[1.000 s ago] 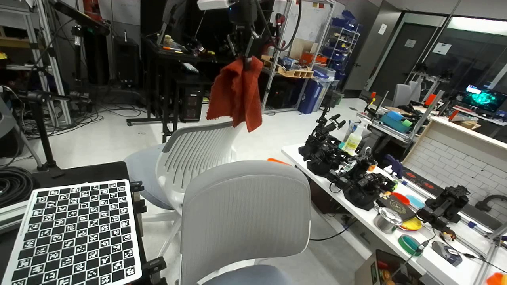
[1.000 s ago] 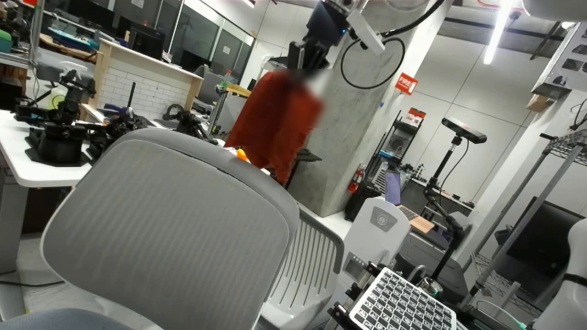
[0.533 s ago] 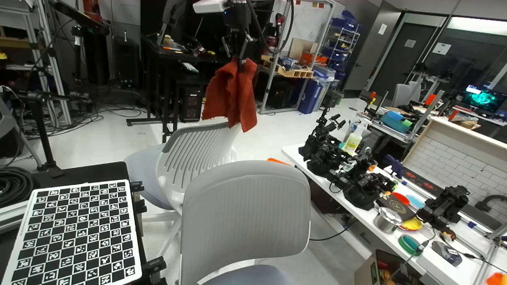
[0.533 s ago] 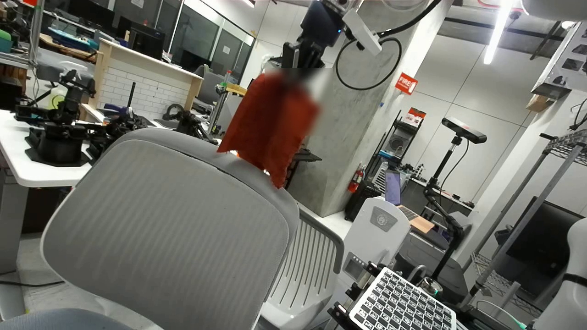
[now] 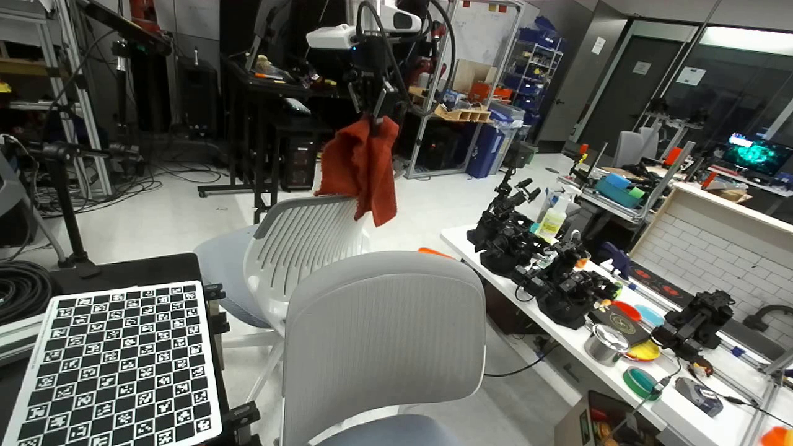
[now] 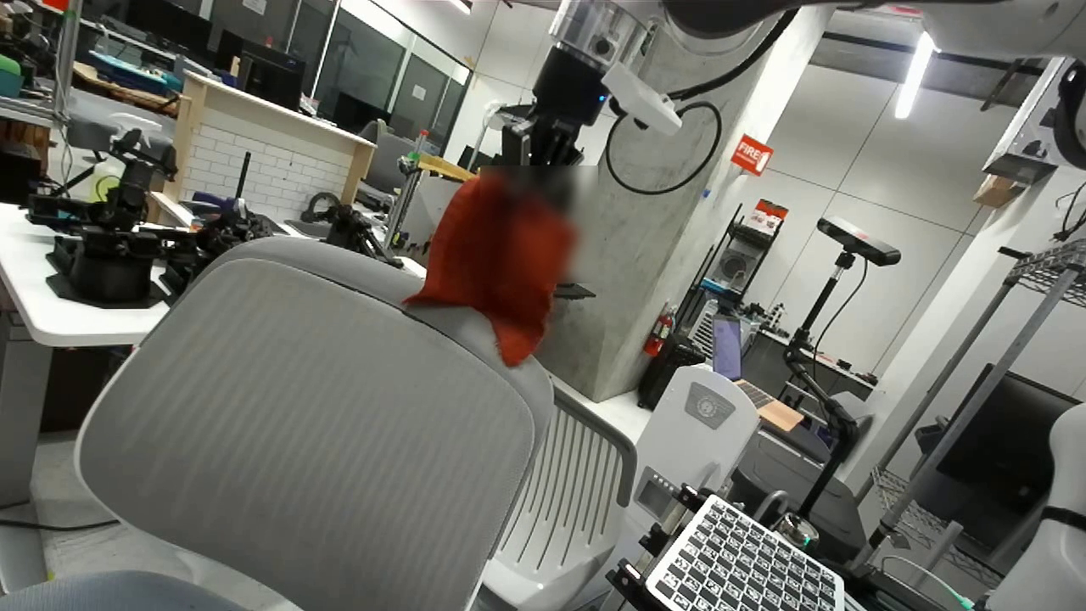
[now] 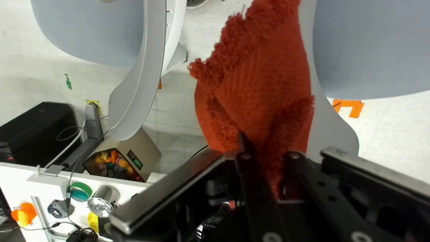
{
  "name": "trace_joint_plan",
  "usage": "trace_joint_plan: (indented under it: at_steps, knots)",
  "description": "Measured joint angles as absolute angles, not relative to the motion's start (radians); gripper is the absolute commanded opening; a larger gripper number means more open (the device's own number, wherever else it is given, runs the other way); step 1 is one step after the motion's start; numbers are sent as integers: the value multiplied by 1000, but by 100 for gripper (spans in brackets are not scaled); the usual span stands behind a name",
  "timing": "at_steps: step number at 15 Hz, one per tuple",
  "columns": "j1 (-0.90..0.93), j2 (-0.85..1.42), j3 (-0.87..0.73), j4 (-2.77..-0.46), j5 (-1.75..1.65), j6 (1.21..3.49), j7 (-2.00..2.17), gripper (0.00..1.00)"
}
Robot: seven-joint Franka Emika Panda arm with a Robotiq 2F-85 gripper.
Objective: Remove the orange cloth from the right chair, put it on the left chair and put it back on the right chair
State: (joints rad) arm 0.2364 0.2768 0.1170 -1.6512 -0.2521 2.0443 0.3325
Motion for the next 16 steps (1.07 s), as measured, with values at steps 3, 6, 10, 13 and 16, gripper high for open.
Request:
trace_joint_plan:
  at_steps: [3,6,10,13,16]
  knots:
    - [237,300,115,-1651,-252,2058,339,3]
    - [243,303,116,-1639,-251,2061,342,3]
    - [262,291,125,-1566,-247,2055,342,3]
    - [276,288,126,-1506,-246,2039,342,3]
    - [278,295,126,-1496,-247,2038,342,3]
